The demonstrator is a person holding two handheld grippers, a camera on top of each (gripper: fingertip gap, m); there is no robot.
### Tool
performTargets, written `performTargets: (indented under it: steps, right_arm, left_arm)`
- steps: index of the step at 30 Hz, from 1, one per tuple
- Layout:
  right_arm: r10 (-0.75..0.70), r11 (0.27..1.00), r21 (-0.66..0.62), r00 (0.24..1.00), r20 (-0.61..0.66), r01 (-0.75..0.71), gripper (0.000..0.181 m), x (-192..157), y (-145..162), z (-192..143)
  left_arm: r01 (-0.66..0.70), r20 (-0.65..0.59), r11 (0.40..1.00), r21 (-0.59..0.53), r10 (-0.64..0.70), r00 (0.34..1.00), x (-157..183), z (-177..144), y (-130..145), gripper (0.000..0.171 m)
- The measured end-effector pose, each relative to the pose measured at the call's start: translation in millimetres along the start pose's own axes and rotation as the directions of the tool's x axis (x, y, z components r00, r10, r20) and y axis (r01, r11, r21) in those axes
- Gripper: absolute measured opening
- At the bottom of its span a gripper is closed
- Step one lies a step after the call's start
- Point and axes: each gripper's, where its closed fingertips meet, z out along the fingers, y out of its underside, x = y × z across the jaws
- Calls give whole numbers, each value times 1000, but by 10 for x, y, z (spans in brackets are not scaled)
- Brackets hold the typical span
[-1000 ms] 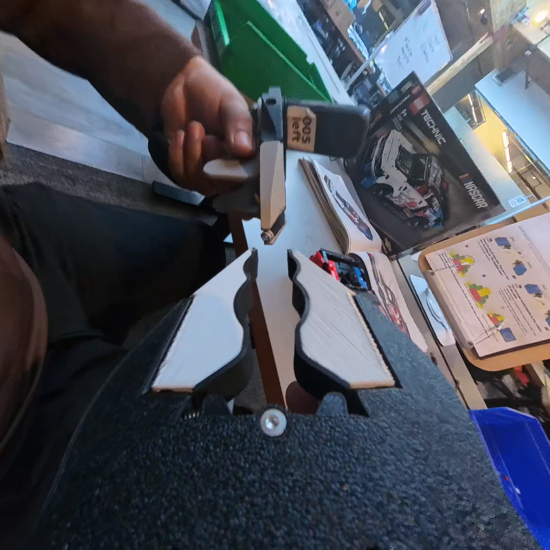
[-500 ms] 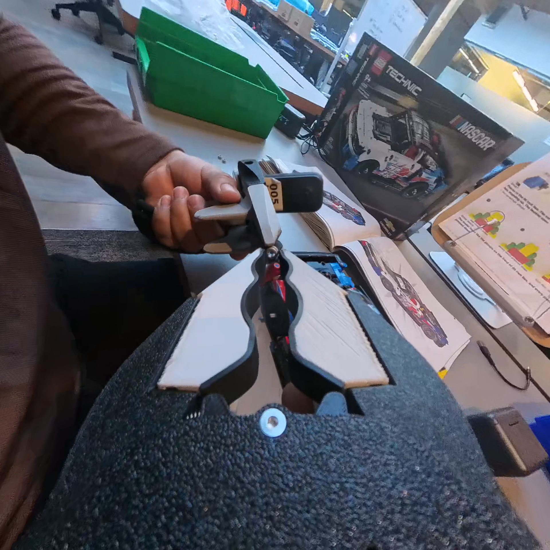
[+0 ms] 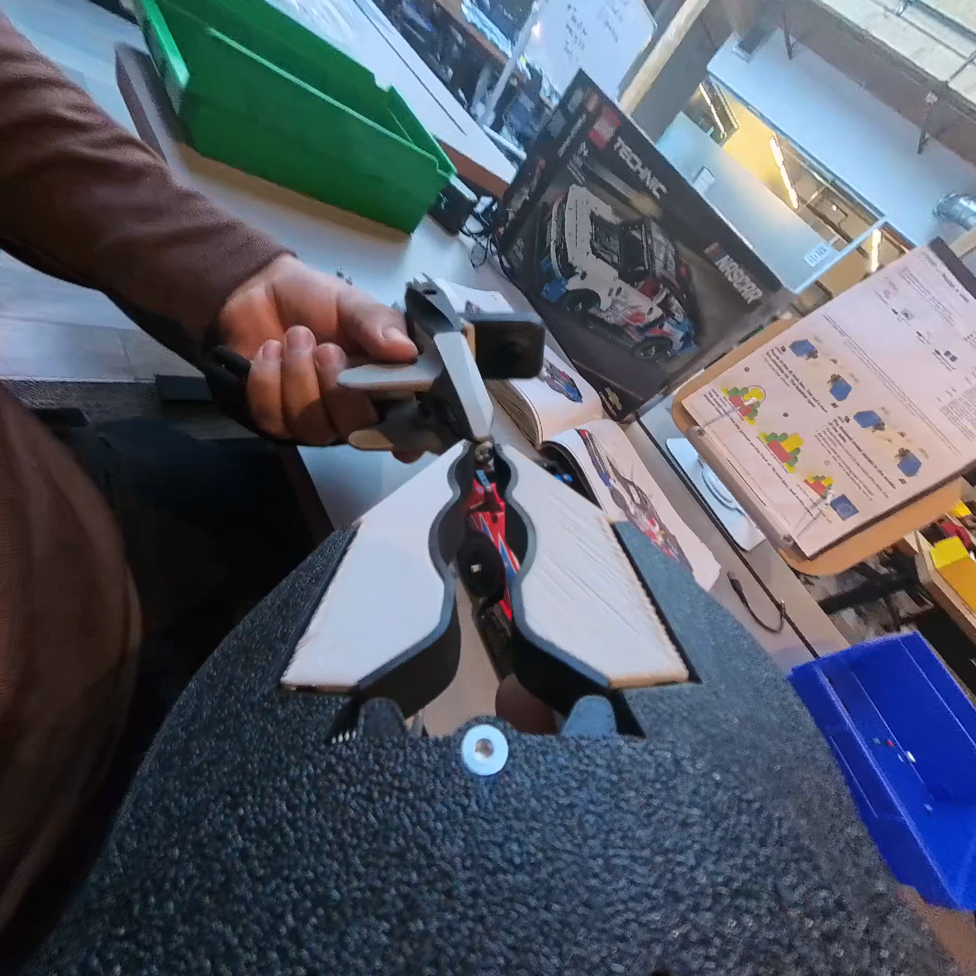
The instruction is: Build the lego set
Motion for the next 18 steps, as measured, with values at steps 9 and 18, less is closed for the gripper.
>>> performTargets:
  steps: [9,18]
  right_arm:
    - [-139,966,-230,988,-65,121,2,0,447,126]
    - [-259,927,-293,964,-51,234,2,-31,561,198]
  left_arm:
    - [-294,466,923,-247,379,799,-419,-332,6,14]
    - [-312,519,906,-287,420,744,-536,-274,-32,17]
